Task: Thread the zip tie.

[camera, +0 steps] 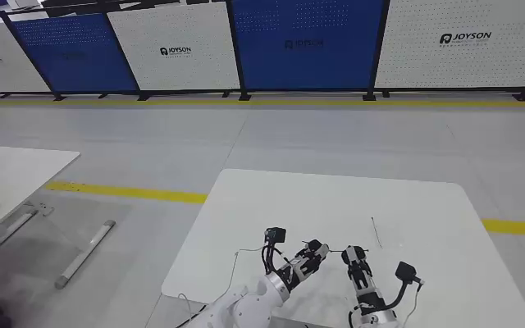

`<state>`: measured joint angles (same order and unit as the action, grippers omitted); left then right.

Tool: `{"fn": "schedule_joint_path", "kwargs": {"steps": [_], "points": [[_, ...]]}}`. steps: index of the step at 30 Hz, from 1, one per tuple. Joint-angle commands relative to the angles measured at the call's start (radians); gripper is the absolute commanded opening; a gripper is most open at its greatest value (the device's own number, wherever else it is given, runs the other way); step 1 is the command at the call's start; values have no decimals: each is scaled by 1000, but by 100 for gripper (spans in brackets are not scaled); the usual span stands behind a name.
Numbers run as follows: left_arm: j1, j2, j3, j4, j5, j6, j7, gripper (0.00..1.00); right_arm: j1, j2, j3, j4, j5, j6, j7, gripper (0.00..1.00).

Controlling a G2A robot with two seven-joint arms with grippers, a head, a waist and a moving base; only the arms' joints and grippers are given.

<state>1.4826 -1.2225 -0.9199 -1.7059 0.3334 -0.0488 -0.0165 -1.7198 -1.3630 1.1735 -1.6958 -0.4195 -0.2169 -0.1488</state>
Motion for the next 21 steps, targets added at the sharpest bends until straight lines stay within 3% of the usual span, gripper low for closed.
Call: {"fn": "schedule_joint_path", "kwargs": {"steps": [1,6,15,21], "points": [[0,-1,1,0,-1,1,1,16,1,0,-2,1,-3,2,-2,0],[-1,-2,5,1,2,0,-4,14,5,-1,-3,5,-1,2,-4,0],[-5,-5,12,4,15,8,4,0,9,-2,-4,10,-5,0,-3,0],[-5,-7,14,4,15,5,6,0,9,-2,-4,12,-4,-5,-2,0]]}}
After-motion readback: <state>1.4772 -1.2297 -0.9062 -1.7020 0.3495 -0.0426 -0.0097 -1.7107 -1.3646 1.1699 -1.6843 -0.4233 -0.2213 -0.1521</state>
